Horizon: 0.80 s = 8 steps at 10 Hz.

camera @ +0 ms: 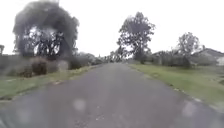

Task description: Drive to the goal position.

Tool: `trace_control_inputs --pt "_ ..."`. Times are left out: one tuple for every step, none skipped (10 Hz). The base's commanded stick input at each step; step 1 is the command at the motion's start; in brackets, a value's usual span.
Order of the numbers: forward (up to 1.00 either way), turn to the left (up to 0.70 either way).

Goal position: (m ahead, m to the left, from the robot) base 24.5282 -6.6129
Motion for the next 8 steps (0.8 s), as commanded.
trace_control_inputs --pt "1.00 -0.25" --pt "1.00 -0.12" --pt "1.00 0.00" --pt "1.00 0.00" --pt "1.00 0.00" --pt "1.00 0.00" --pt "1.00 0.00" --pt "1.00 0.00"
